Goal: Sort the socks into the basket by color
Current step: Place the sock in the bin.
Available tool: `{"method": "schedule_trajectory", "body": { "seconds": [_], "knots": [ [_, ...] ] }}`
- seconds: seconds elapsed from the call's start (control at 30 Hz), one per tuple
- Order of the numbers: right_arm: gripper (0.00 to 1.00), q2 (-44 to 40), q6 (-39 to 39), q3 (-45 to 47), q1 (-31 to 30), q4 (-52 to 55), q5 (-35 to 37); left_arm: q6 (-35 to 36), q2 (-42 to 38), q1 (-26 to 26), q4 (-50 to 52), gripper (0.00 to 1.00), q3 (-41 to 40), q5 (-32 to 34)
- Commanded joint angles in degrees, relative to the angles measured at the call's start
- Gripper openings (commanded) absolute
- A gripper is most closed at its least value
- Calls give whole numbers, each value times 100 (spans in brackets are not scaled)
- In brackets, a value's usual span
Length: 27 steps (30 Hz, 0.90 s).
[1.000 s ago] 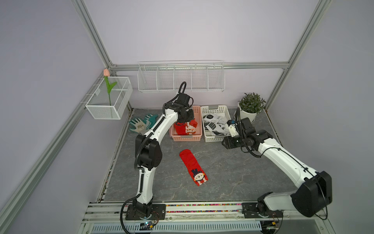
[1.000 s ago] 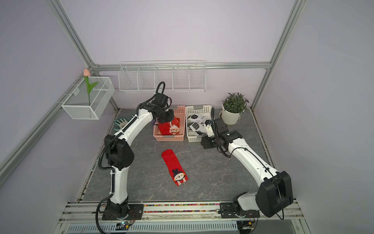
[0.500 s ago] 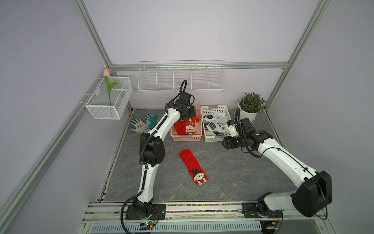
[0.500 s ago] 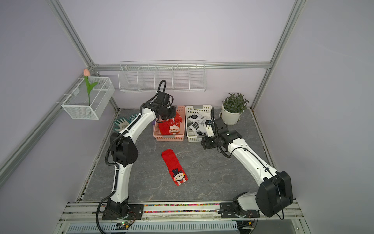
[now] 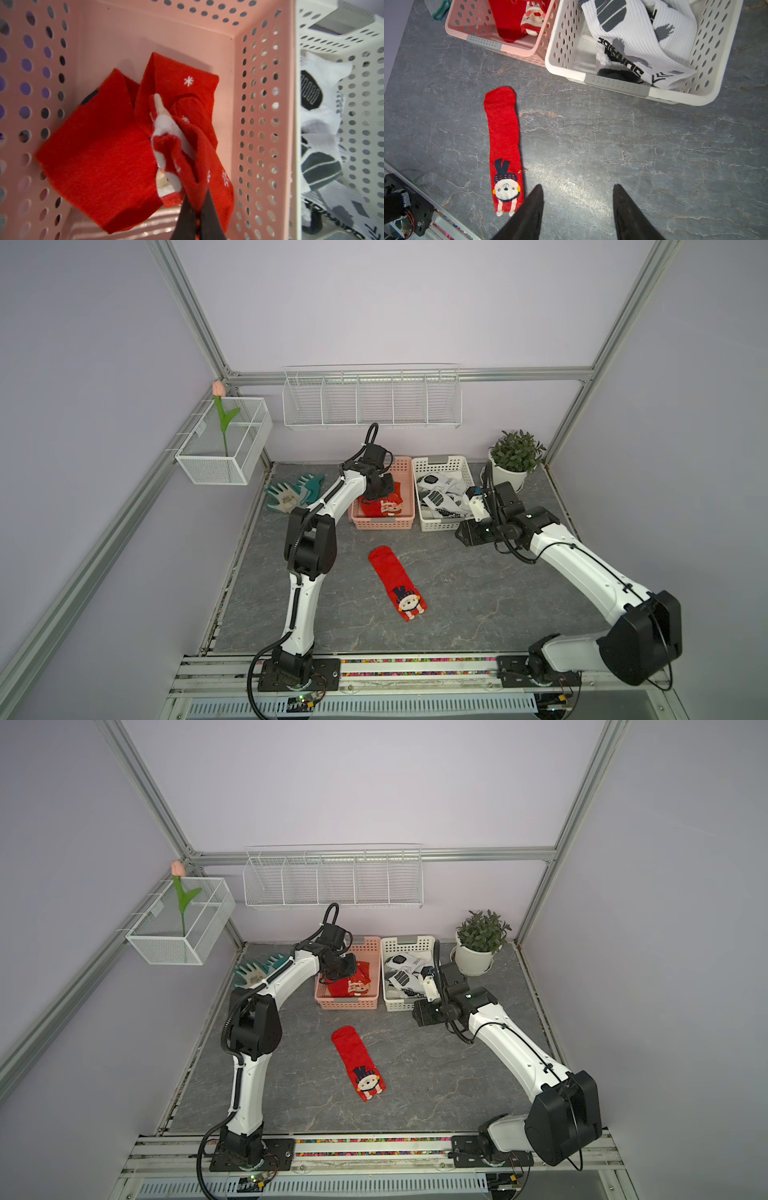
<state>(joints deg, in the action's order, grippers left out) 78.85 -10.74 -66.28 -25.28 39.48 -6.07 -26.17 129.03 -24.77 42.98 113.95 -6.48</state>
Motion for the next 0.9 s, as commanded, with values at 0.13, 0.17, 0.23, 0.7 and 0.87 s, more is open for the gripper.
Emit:
{"method": "schedule_trajectory", "body": {
  "seconds": [0.13, 0.17, 0.23, 0.7, 0.87],
  "knots": [
    [56, -22, -59, -7, -40, -37, -96, -63, -405, 148, -147, 2, -429, 133],
    [56, -3, -60, -14, -40, -40, -97, -72, -484, 177, -171, 2, -543, 159],
    [56, 8, -59, -33, -35, -46, -105, -91, -620, 200, -215, 2, -740, 205],
    [56, 22, -90, -113, -100, -63, -144, -73, -1068, 241, -176, 27, -1318, 461],
    [56, 25, -99, -120, -126, -63, -141, -111, -1169, 245, -211, 31, -1452, 465]
  ]
}}
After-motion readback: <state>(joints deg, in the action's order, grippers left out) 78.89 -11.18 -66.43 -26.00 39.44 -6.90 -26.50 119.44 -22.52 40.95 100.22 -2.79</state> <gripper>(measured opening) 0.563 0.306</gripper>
